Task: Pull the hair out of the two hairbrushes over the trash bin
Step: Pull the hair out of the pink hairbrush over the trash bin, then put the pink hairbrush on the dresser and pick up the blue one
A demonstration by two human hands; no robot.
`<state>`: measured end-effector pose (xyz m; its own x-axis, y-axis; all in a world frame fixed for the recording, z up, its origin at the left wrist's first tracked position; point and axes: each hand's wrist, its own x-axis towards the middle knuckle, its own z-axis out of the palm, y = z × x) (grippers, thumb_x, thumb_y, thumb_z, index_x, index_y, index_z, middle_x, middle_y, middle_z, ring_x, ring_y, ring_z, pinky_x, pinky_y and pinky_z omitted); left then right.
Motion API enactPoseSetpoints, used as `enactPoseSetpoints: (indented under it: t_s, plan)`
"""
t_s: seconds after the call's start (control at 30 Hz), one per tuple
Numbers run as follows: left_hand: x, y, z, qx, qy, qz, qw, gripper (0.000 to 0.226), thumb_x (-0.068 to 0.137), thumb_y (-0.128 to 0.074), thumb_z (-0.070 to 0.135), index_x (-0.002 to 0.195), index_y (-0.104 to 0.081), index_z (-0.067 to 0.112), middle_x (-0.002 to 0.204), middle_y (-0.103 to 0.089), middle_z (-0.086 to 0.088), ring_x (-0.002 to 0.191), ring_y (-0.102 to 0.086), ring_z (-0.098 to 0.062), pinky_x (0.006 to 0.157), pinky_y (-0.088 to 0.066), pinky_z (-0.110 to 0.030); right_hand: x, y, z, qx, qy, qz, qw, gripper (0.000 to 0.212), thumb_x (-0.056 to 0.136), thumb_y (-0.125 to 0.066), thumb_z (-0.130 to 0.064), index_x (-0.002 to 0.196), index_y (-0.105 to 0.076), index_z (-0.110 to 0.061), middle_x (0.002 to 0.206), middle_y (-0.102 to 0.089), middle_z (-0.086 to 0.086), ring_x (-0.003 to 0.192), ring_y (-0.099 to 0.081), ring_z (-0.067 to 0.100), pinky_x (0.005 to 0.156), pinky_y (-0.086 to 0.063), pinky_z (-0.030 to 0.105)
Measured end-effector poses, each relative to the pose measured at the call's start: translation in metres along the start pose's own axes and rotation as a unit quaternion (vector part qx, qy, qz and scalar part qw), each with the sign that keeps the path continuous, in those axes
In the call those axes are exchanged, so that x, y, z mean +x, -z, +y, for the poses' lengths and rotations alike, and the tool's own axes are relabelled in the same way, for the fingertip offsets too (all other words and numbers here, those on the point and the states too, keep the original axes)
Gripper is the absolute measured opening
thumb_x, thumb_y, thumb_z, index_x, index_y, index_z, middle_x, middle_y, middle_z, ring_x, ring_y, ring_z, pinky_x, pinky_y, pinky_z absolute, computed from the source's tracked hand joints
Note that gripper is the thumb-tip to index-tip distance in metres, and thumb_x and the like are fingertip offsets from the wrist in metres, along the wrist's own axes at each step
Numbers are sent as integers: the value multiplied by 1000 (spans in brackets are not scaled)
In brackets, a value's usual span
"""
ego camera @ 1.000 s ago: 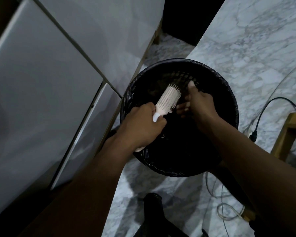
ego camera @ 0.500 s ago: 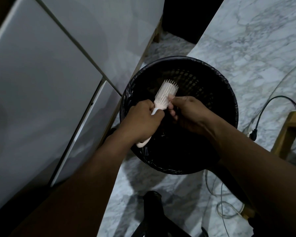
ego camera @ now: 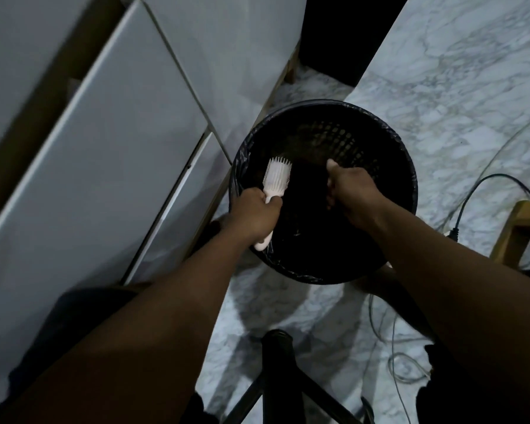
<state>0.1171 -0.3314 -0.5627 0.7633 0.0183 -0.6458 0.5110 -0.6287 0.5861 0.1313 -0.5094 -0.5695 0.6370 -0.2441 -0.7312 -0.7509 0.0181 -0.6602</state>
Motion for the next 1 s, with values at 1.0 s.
enactPoseSetpoints:
  t_s: [1.0]
  plan:
    - [-357, 227, 211, 172, -308, 302, 886, 33, 91, -58, 47, 79, -55, 16, 78, -59, -4, 71, -55, -22, 54, -33, -29, -438, 74, -276, -393, 396, 3, 830, 21, 96, -63, -26, 98, -66, -6, 88, -70, 11, 64, -60, 20, 57, -51, 28]
